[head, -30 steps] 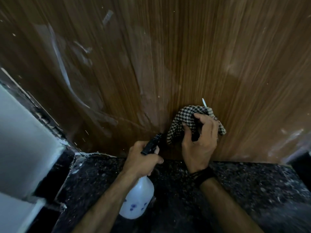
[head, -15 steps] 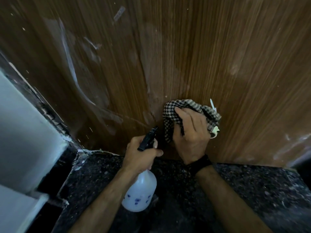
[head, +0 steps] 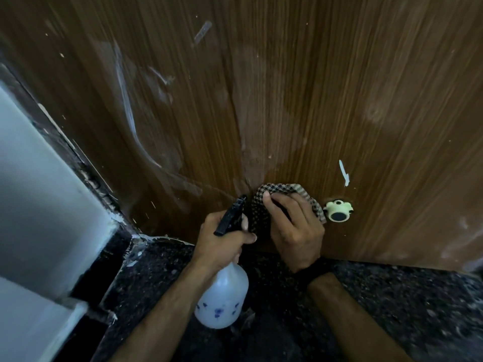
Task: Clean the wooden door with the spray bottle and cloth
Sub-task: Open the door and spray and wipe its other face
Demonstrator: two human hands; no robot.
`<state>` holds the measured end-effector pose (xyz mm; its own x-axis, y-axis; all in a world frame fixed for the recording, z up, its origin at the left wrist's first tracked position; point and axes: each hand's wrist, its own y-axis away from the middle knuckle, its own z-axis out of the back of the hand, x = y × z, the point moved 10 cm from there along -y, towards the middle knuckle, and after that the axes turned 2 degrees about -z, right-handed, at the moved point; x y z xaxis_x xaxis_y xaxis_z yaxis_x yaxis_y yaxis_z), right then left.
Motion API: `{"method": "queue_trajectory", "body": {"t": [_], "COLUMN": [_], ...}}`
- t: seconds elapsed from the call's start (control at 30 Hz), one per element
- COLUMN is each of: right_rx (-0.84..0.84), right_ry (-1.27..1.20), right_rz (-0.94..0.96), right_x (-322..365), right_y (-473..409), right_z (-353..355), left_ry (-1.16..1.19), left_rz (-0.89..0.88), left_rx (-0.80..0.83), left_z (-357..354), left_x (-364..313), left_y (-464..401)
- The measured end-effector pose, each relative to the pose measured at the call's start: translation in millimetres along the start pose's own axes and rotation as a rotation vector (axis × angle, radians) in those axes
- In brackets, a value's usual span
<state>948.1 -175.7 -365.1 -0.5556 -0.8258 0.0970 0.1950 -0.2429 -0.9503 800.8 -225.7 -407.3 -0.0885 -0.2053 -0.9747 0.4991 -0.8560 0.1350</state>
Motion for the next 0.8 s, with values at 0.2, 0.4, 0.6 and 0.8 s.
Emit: {"method": "queue_trajectory", "body": {"t": [0.2,0.4,0.6,0.8], "right_rx": [0.104,0.082,0.067,0.207], "right_ry": [0.08,0.303,0.25,0.166], "right_rz": [0.105,0.151,0.152,0.322], "right_x": [0.0,2.5,2.2,20.3], "right_y": [29.8,30.2,24.5,34.3], "right_z": [-18.9,-17.8,-14.5,-39.0], "left_ry": [0.009,-0.006,-0.005,-0.002], "left_rz": [0.019,0.01,-0.011,-0.02], "left_rx": [0.005,-0.002,-0.006,-0.034], "left_z": [0.2,1.7,2.3,6.9], "left_x": [3.2,1.0,-2.7,-1.9], "left_y": [0.0,-3.5,-4.6,-4.1]}}
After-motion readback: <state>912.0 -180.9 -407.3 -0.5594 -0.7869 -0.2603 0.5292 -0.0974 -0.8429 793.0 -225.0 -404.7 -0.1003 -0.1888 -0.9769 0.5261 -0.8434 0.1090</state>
